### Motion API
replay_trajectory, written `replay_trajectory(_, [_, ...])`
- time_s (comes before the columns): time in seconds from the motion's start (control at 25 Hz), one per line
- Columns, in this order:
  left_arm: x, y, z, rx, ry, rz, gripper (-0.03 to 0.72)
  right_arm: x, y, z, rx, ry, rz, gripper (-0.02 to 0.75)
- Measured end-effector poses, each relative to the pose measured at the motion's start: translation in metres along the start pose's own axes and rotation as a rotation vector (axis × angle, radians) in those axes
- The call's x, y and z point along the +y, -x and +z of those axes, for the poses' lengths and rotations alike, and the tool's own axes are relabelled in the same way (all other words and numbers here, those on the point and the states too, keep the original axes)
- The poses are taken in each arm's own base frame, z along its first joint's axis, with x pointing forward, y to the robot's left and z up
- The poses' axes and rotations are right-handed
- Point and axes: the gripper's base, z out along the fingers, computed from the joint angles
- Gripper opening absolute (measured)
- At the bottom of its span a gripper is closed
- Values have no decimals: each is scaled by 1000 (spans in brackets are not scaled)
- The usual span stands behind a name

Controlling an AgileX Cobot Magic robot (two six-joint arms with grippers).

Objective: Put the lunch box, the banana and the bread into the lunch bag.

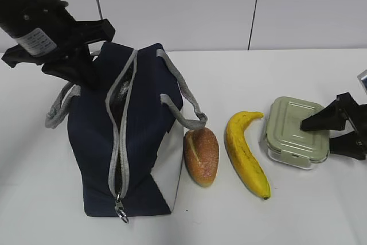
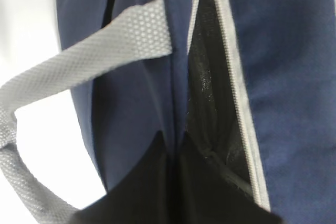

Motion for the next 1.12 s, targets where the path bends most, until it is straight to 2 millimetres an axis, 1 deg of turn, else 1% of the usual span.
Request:
replay_trajectory(0.12, [0,0,0,-1,0,0,-3,-2,-1,2,11,14,10,498])
replay_trajectory(0.28, [0,0,0,-1,1,0,-3,0,0,2,7,34,17,410])
replay_trajectory(0.32, [0,0,0,-1,1,0,-3,0,0,2,5,37,19,400])
replay_trajectory(0.52, [0,0,0,-1,2,1,-3,1,2,3,-15,63,41,393])
replay_trajectory(0.6, [0,0,0,-1,2,1,-3,4,4,4,-37,113,74,393])
replay_trajectory(0.72, [0,0,0,1,2,1,-3,10,10,3,-94,179,91,393])
replay_trajectory(0.88, [0,0,0,4,2,1,-3,16,19,1,-153,203,92,391])
replay_trajectory(1.0, [0,0,0,4,2,1,-3,33,20,1,-160,214,51,391])
replay_trajectory(1.12, [0,0,0,-2,0,0,-3,62,18,7,-142,240,-18,391])
